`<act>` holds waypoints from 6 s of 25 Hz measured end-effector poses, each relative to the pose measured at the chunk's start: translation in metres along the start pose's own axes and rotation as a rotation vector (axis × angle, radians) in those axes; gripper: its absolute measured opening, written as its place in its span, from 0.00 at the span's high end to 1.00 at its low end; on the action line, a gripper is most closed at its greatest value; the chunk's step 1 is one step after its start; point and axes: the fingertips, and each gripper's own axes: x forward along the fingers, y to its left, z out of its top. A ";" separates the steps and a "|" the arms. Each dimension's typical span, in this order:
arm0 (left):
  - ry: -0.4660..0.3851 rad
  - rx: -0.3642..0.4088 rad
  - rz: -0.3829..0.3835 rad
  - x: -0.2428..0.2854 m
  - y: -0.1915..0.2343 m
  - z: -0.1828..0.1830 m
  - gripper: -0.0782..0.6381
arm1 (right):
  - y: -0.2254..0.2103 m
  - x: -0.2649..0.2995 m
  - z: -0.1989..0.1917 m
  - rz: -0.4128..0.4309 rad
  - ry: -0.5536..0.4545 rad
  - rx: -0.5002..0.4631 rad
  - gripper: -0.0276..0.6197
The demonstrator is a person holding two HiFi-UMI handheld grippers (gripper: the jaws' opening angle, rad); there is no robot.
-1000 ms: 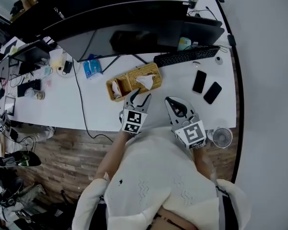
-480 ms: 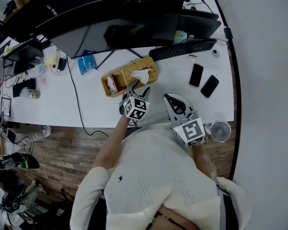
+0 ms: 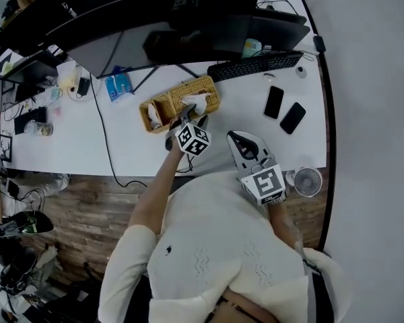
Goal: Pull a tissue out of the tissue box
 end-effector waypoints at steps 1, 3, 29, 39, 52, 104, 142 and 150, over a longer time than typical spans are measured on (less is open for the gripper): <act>0.005 0.000 -0.002 0.001 0.000 -0.001 0.57 | 0.000 0.000 -0.003 0.001 0.000 -0.002 0.96; 0.005 -0.006 0.010 0.002 0.001 -0.003 0.59 | -0.001 0.000 -0.008 0.004 0.001 -0.008 0.96; -0.059 -0.337 0.016 -0.038 0.015 -0.021 0.87 | 0.013 -0.003 -0.010 0.012 -0.007 -0.048 0.96; -0.086 -0.354 0.028 -0.050 0.020 -0.017 0.87 | 0.022 -0.010 -0.013 0.017 -0.002 -0.045 0.96; -0.094 -0.366 0.034 -0.062 0.021 -0.025 0.87 | 0.035 -0.016 -0.012 0.002 0.001 -0.038 0.96; -0.214 -0.439 0.069 -0.138 -0.005 -0.044 0.87 | 0.088 -0.031 -0.022 0.026 0.000 -0.080 0.96; -0.525 -0.493 0.195 -0.301 -0.008 -0.025 0.87 | 0.098 -0.023 -0.027 0.076 0.024 -0.097 0.96; -0.556 -0.518 0.184 -0.301 -0.021 -0.014 0.87 | 0.091 -0.025 -0.023 0.076 0.004 -0.088 0.96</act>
